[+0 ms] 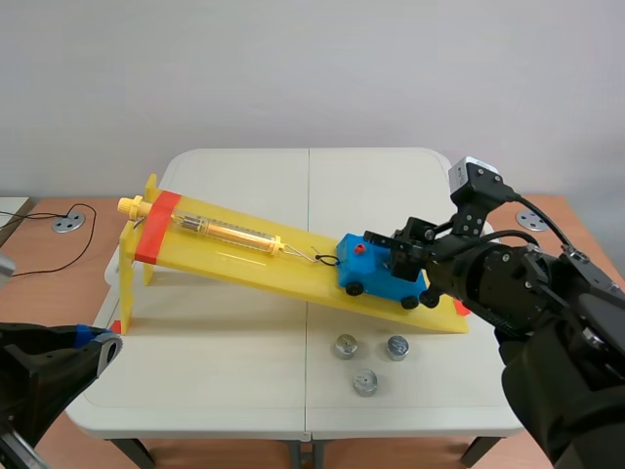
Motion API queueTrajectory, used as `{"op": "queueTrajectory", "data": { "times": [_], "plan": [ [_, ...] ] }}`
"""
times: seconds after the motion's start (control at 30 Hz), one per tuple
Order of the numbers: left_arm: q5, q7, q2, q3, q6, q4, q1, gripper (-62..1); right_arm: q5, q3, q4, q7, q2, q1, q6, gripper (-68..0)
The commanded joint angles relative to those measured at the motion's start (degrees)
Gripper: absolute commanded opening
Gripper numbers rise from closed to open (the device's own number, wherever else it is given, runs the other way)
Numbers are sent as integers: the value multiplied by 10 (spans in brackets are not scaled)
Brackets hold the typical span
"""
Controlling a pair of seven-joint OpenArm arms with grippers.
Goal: Place the four metal weights on the blue cart on the ramp.
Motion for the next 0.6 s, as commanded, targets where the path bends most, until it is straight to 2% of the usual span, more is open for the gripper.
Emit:
{"op": "queueTrajectory", "data": {
  "times": [0.0,0.1,0.27,0.43,0.57],
  "plan": [
    [-32,-52,11,-9,-14,41,3,-581,24,-8,36,112,-3,73,15,-485],
    [-32,-52,11,-9,-14,41,3,-581,12,1,40,133,-3,73,18,-410],
    [-32,-52,11,-9,-14,41,3,-581,13,36,75,107,6,71,26,-401],
    [-32,-52,10,-9,-14,41,3,-581,13,59,134,76,45,50,79,-401],
    [-32,-52,10,-9,-14,41,3,-581,15,60,181,69,89,18,96,-401]
  ]
}}
